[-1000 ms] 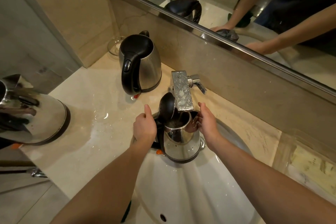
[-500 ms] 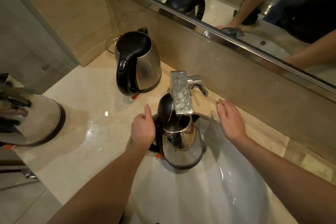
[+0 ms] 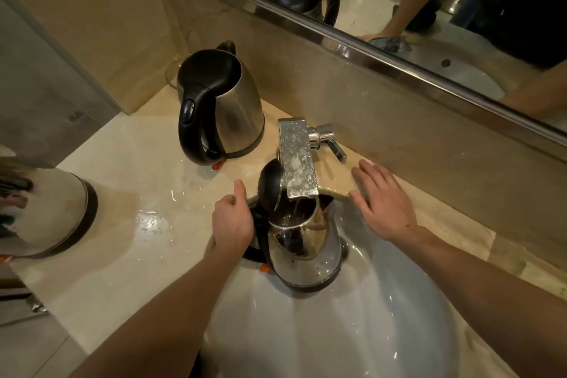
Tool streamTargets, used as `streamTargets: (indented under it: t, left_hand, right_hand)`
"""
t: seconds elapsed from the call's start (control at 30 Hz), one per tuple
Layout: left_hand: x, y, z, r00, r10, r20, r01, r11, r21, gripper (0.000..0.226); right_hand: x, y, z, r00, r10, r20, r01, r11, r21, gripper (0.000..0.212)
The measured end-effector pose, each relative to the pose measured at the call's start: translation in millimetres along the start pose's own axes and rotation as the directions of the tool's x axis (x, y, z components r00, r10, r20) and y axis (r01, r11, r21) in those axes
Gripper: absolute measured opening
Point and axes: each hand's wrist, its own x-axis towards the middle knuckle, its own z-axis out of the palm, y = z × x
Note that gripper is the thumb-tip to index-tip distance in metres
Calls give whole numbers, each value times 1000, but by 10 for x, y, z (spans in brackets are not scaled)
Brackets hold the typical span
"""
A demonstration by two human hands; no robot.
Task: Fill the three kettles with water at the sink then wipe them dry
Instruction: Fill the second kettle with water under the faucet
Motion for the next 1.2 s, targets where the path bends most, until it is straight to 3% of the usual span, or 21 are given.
streamTargets:
  t: [0.23, 0.77, 1.2]
  left_hand:
    - [-17, -5, -5, 1000, 28, -9, -28, 999, -30, 55]
    - [-49, -9, -7, 998, 55, -3, -55, 995, -81, 54]
    - [-46, -21, 26, 997, 55, -49, -58, 996, -70, 55]
  right_hand:
    - [184, -8, 26, 992, -129, 6, 129, 992, 18, 70]
    - [256, 28, 94, 988, -128, -91, 133, 990, 52, 66]
    - [259, 43, 108, 989, -122, -80, 127, 990, 57, 69]
